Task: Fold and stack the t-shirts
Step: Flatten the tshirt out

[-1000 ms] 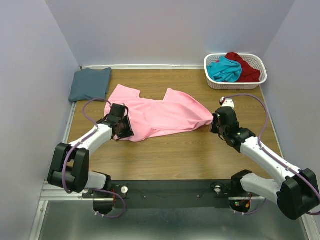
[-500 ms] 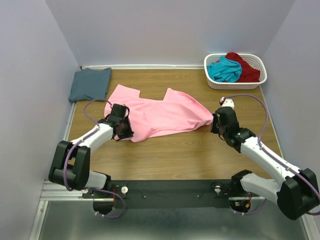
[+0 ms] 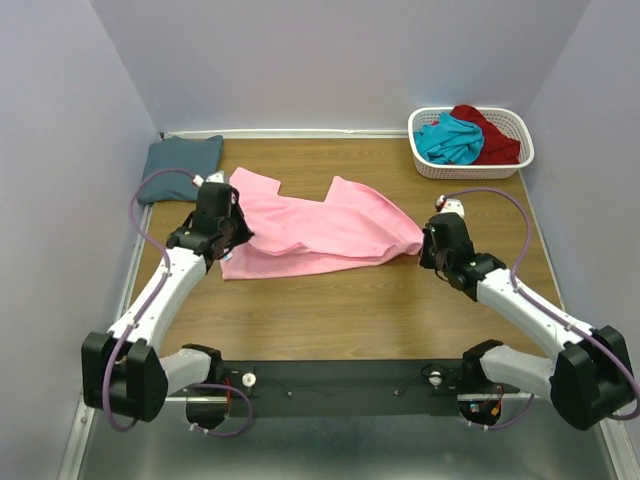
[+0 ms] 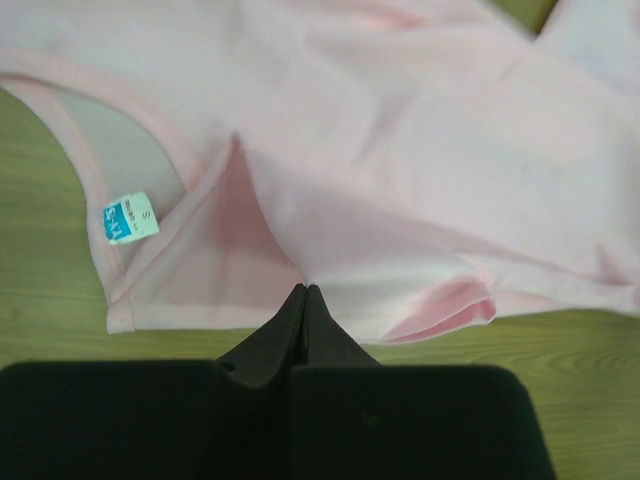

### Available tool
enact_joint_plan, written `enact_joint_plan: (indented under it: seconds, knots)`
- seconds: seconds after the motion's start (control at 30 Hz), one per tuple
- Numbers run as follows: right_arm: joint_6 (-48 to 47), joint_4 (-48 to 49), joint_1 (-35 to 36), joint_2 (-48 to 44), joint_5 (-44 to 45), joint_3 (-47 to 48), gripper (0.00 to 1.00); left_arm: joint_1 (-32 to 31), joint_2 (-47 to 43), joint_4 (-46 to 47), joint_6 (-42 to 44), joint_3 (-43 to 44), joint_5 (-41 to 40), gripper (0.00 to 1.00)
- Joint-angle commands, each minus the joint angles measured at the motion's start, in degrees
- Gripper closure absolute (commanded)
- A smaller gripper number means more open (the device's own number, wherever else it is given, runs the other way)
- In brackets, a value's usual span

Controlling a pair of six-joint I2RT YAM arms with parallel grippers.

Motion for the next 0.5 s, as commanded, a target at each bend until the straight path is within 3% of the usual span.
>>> enact_joint_plan:
  seconds: [0.0, 0.07, 0.27, 0.47]
  knots:
    - [2.9, -4.2, -0.4, 4.6, -4.4, 3.1, 0.66, 0.3, -4.7, -4.4, 0.8, 4.7, -4.7, 1.0]
    - [4.0, -7.5, -0.4, 7.3, -7.1, 4.4, 0.57, 0.3, -6.7, -4.8, 0.6, 4.2, -3.8, 1.0]
    - [6.6, -11.3, -0.4, 6.7, -14.9, 5.5, 0.47, 0.3, -14.3, -7.2, -0.3, 2.2, -3.0, 1.0]
    - [6.8, -12.1, -1.1, 5.1, -14.4, 6.0, 0.46, 0.4, -21.0, -9.9, -1.1, 0.6, -4.8, 1.0]
